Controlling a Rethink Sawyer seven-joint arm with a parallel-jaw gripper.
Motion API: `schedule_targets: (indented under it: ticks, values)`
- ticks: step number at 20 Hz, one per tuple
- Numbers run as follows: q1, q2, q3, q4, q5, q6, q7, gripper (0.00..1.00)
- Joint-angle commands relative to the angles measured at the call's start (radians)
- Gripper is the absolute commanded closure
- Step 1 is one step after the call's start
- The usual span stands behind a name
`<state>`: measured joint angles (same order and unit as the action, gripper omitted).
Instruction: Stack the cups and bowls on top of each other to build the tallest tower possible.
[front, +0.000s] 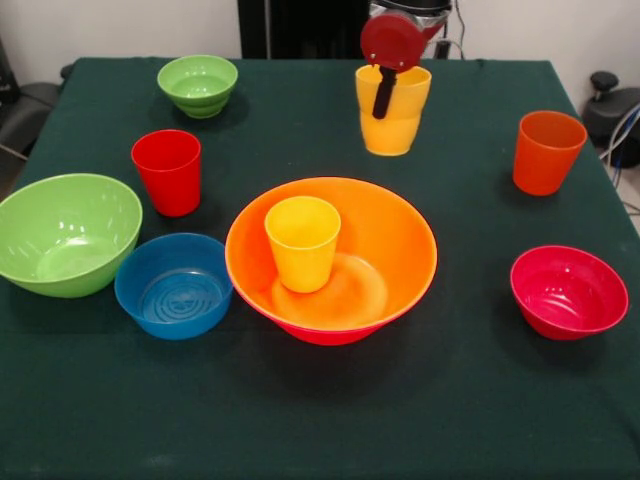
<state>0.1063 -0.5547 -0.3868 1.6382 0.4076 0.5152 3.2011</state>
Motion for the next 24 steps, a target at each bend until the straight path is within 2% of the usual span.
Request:
schedule_targets:
  ticks: [1, 4, 11, 18, 24]
  values:
    - [-0.093, 0.053, 0.089, -0.125, -0.088, 0.095, -0.111, 1.00]
    - [-0.110, 0.065, 0.098, -0.169, -0.117, 0.109, -0.135, 1.00]
    - [-0.087, 0.121, 0.090, -0.317, -0.151, 0.184, -0.090, 1.00]
    - [-0.062, 0.190, 0.062, -0.436, -0.150, 0.240, -0.025, 1.00]
    - [-0.059, 0.229, 0.049, -0.510, -0.145, 0.276, -0.016, 1.00]
